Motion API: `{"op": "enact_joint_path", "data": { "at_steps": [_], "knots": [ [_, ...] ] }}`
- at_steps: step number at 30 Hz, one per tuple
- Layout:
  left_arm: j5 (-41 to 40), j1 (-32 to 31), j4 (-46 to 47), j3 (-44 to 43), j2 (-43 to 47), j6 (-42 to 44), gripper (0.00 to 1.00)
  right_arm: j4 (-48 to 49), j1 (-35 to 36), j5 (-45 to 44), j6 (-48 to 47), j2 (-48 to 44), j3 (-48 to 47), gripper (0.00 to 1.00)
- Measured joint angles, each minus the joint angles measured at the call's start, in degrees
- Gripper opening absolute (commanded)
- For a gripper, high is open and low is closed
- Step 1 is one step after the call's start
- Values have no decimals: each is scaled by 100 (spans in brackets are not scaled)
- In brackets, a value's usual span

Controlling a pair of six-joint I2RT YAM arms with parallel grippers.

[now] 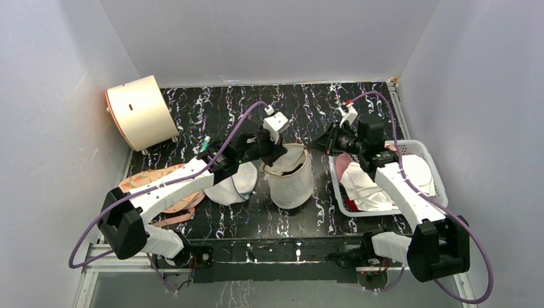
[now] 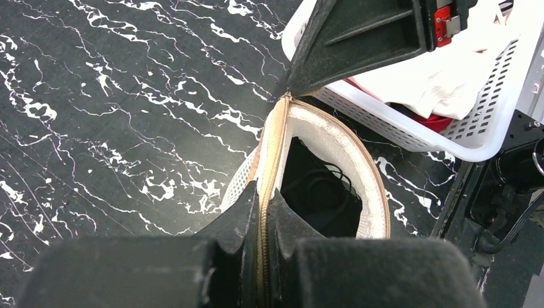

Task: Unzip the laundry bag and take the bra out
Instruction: Unzip the laundry bag at the center of the board.

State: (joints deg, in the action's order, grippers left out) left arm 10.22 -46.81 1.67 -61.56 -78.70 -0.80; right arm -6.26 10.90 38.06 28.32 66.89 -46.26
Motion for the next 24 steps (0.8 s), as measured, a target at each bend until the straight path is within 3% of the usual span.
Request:
{"op": "enact_joint_path", "data": {
  "at_steps": [8,14,17,24],
  "knots": [
    [-74,2,-184,-13,-44,20,39,0,81,151,-17,-55,-4,0],
    [-63,9,-326,-68,-282,22,51,-13,713,42,-15,-59,-122,0],
    [-59,4,-391,-70,-343,24,45,-26,1047,-76,-17,-57,-245,0],
    [-72,-31,-446,-70,-350,55,12,-127,1362,-396,-42,-57,-483,0]
  ]
}}
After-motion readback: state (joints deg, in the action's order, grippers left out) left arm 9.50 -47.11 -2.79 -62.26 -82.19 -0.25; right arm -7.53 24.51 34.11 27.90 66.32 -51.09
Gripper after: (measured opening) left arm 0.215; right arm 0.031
